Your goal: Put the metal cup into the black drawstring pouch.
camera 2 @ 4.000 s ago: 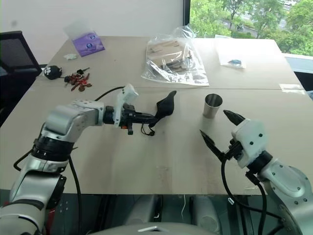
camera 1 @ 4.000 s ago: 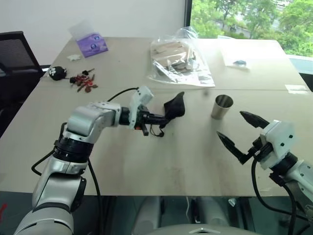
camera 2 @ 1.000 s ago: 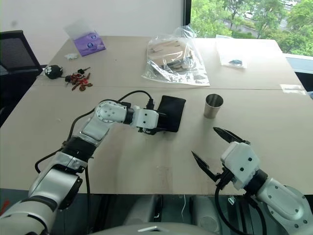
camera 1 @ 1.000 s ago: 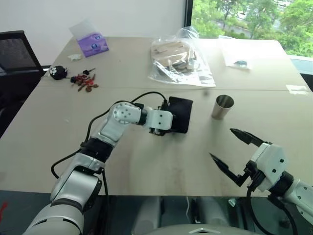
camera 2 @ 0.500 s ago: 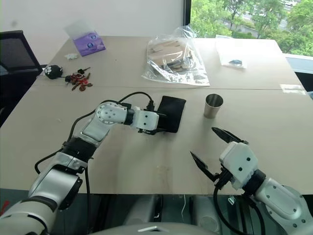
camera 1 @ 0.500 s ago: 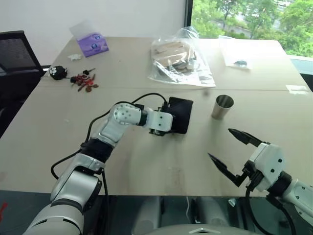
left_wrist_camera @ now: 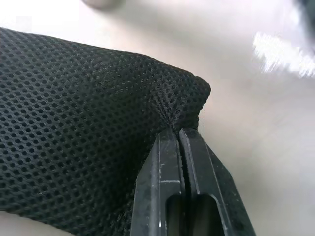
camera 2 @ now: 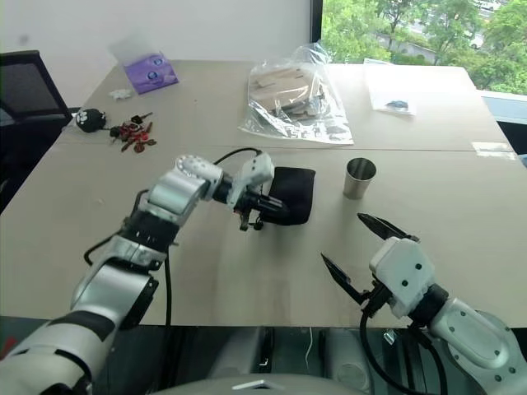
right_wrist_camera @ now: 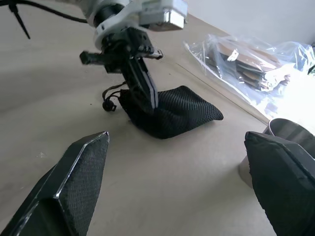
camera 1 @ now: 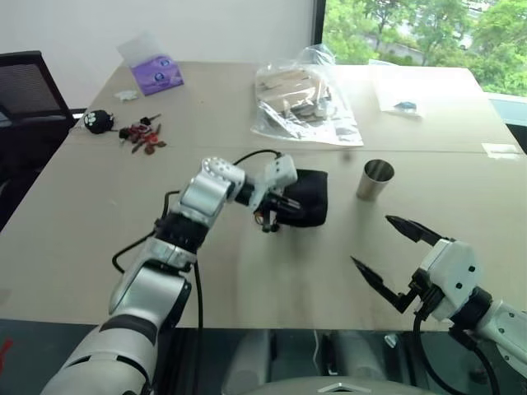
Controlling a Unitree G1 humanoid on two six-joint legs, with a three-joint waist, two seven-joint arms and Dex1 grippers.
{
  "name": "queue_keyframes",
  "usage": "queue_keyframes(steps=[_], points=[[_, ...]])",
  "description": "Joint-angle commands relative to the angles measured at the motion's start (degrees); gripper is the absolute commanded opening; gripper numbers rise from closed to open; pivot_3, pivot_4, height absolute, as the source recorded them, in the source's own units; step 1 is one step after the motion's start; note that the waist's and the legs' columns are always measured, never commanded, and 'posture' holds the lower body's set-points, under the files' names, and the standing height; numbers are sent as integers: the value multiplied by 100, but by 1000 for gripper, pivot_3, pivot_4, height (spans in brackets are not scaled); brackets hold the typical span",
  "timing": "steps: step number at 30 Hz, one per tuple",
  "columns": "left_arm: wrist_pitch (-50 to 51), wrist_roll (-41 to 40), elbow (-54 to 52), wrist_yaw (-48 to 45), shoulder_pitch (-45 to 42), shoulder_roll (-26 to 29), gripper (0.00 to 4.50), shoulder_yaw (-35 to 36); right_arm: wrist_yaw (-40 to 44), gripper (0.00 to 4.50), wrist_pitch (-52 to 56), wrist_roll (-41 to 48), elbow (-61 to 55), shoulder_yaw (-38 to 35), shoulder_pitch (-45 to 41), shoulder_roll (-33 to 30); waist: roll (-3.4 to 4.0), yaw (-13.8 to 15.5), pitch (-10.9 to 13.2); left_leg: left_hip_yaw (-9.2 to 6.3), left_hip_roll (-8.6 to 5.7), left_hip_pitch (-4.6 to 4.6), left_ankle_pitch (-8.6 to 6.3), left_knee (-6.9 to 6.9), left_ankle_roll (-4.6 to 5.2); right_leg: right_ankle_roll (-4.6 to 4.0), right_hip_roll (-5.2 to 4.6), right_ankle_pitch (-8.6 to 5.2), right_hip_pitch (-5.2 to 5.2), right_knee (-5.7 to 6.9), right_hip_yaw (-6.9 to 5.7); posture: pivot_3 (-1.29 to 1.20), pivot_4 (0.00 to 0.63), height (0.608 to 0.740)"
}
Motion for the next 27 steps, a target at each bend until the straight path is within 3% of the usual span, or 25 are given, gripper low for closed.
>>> queue_keyframes(steps=[1,7,13,16,19,22,25,27], points=[[832,-324,93,239,-361,18,22,347,-51,4500,141,148,-238,-118,-170,0,0,-6,0,0,1,1,0,0,0,0,0,0,0,0,1,0,150,740],[1095,-246,-69,834,-346,522,22,545,147,4500,518,337,-116,-177,-601,89,0,-12,1,-2,4,1,0,-2,-1,-1,0,0,-3,1,4,0,150,740],[645,259,-280,1814,-61,1246,22,652,518,4500,370,302,310,-157,-880,190,0,23,1,-6,4,-1,0,-2,-1,-1,-3,0,-4,-2,3,0,150,740],[844,227,-1173,1999,526,1682,22,723,750,4500,284,342,591,-116,-1088,261,0,9,1,-4,3,-1,1,-5,-1,-1,-7,1,-5,-2,9,0,150,740],[2399,-444,-2007,2165,832,1400,22,1107,904,4500,335,416,769,-110,-1313,298,0,48,1,-9,3,-4,1,-4,-2,-1,-10,1,-5,-3,7,0,150,740],[3763,-941,-2312,2563,860,632,22,1757,874,4500,769,519,881,-130,-1673,227,-1,124,1,-38,-1,-29,1,18,-1,0,-18,0,-4,-6,-10,0,150,740],[4535,-1099,-2116,3041,674,-89,22,2438,450,4500,1582,114,666,-186,-1954,-109,-1,116,1,-47,-5,-43,1,36,-1,0,-16,1,-9,3,-34,0,150,740],[4629,-1171,-1919,3398,645,-387,22,2736,507,4500,2156,684,675,-338,-2177,-170,-2,73,1,-54,-7,-64,2,50,-4,0,-14,1,-26,12,-39,0,150,740]])
